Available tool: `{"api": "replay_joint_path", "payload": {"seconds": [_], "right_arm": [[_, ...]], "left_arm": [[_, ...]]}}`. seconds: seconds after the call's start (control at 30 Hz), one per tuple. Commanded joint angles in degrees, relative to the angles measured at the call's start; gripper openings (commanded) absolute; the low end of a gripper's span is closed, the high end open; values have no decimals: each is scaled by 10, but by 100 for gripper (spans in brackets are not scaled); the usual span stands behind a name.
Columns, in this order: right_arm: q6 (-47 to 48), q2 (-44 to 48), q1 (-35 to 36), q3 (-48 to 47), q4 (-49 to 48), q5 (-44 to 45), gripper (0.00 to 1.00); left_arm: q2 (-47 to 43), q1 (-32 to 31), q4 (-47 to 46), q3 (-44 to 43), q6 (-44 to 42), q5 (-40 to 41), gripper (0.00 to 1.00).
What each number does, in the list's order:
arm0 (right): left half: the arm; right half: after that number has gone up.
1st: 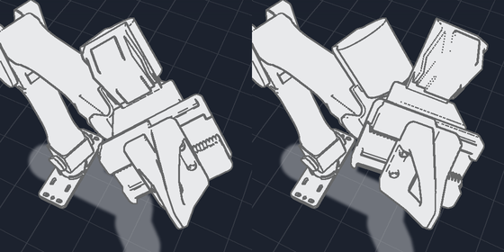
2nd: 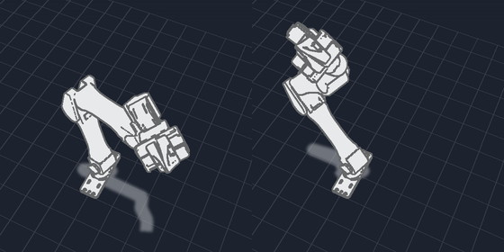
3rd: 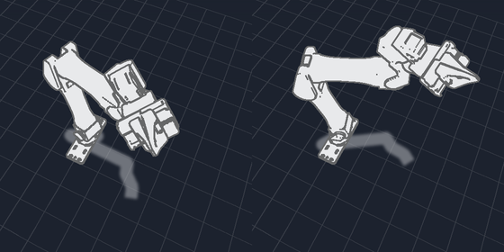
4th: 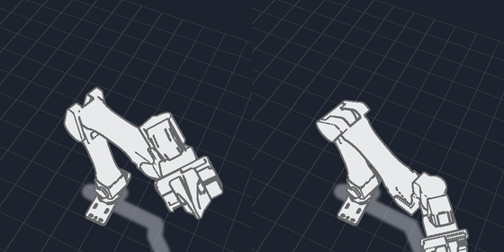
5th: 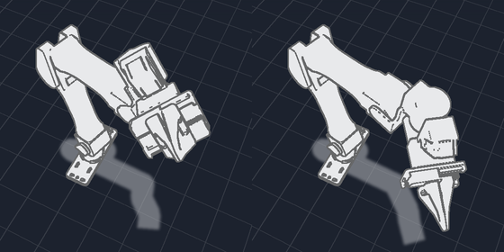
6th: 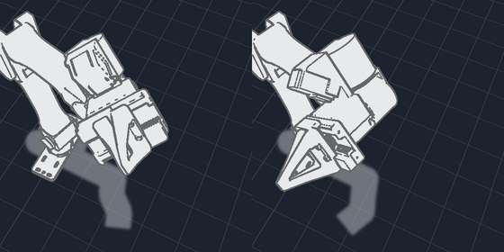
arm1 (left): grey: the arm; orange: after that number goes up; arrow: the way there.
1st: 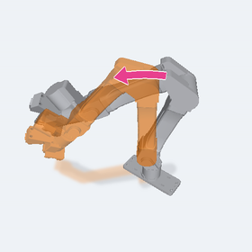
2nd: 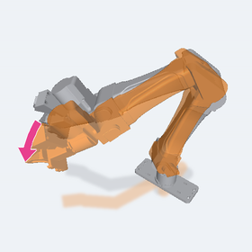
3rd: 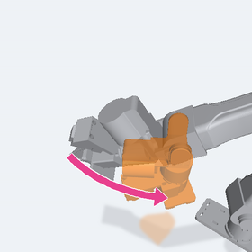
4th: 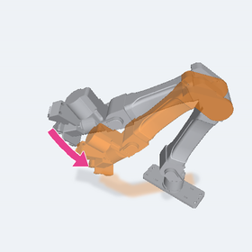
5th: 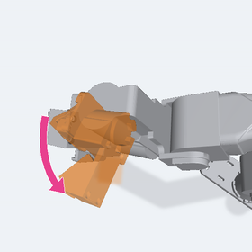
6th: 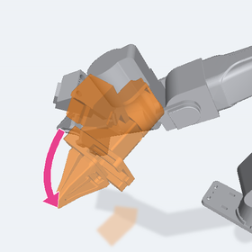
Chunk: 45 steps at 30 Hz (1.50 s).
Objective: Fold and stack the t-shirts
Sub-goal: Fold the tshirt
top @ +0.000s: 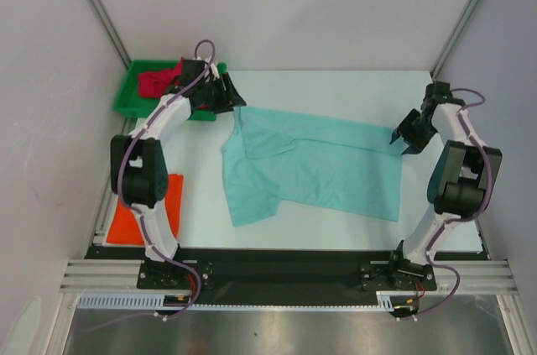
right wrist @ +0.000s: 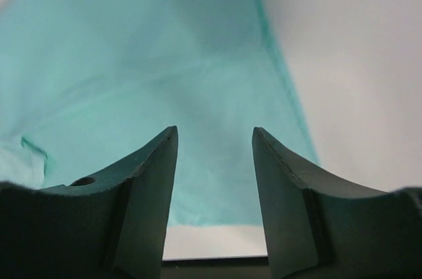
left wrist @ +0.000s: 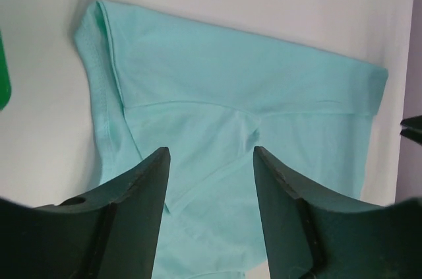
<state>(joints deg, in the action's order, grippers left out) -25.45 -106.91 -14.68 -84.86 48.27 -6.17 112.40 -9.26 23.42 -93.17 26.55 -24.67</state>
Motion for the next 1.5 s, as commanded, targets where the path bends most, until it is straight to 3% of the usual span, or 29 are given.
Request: {"api": "replay_joint_path", "payload": {"seconds": [0.0,0.13,0.27,0.43,0.53,0.67,0.8,1.0,1.23,1.47], "right_arm": [[-30,81,21,95,-16,-27,53],[-42,156,34,196,-37,-107,53],[-17,233,73,264,-24,-126,55],[-28,349,88,381,-52,-162,56],[-53,399,91,417,-73,-175,56],[-64,442,97,444,-67,-182,58],[-60,480,97,440,-36,-173,59],[-53,513,98,428,-5,-170,59],[-54,523,98,446,-6,-175,59],[-49,515,98,444,-13,-176,59]], "left_arm": [[-87,-4,15,94,-31,47,58],[-212,-24,3,227,-20,102,58],[-325,-44,34,342,5,157,64],[-478,-48,80,504,39,147,67],[-565,-64,71,597,94,128,63],[-617,-97,83,649,181,124,59],[-650,-98,79,710,237,113,59],[-621,-103,20,757,261,97,57],[-590,-109,-25,780,279,93,53],[-610,-115,-6,799,300,117,50]]}}
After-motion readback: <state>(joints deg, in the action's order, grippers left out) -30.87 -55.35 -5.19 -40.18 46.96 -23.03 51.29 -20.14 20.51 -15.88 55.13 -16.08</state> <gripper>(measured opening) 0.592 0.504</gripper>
